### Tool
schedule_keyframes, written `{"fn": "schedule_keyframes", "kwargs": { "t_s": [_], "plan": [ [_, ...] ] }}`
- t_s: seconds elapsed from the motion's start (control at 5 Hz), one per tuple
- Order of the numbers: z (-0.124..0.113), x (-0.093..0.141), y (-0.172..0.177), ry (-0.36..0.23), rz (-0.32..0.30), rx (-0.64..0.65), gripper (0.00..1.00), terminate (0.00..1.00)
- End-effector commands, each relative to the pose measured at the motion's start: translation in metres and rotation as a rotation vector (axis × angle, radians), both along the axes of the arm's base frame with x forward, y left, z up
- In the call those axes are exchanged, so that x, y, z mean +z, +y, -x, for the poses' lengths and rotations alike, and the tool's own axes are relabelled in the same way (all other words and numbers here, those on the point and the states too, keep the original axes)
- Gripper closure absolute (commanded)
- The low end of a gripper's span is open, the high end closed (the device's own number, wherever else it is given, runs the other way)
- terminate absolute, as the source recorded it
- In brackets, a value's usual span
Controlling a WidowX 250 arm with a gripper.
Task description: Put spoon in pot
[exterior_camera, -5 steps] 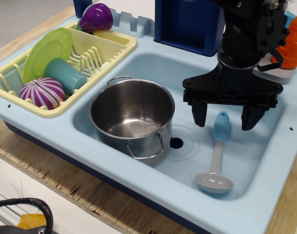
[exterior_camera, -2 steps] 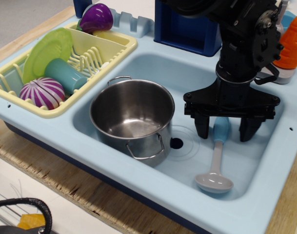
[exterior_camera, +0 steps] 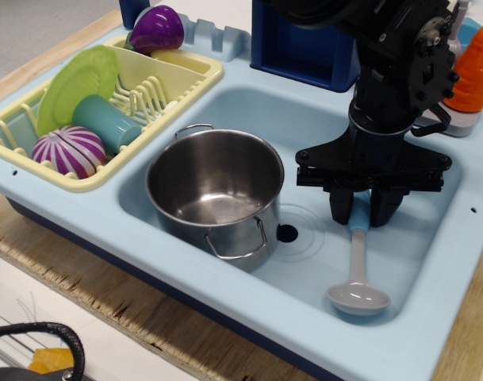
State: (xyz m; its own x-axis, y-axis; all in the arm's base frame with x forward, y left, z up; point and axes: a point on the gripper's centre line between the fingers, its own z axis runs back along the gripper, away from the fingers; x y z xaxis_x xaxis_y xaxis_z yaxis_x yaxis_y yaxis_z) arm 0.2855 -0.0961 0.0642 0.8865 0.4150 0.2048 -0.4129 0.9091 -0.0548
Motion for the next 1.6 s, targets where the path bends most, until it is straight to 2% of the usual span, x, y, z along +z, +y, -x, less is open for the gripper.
{"fn": "schedule_keyframes", "kwargs": {
  "t_s": [0.0, 0.2, 0.6, 0.8, 1.2, 1.4],
  "plan": [
    [-0.002, 0.030, -0.006, -0.041, -0.044, 0.022, 1.00, 0.00],
    [-0.008, 0.051, 0.000, -0.079, -0.087, 0.038, 1.00, 0.00],
    [-0.013, 0.074, 0.023, -0.248, -0.145, 0.080, 1.00, 0.00],
    [-0.020, 0.091, 0.036, -0.273, -0.174, 0.091, 1.00, 0.00],
    [-0.032, 0.124, 0.059, -0.278, -0.214, 0.139, 1.00, 0.00],
    [-0.023, 0.134, 0.073, -0.309, -0.229, 0.169, 1.00, 0.00]
  ]
}}
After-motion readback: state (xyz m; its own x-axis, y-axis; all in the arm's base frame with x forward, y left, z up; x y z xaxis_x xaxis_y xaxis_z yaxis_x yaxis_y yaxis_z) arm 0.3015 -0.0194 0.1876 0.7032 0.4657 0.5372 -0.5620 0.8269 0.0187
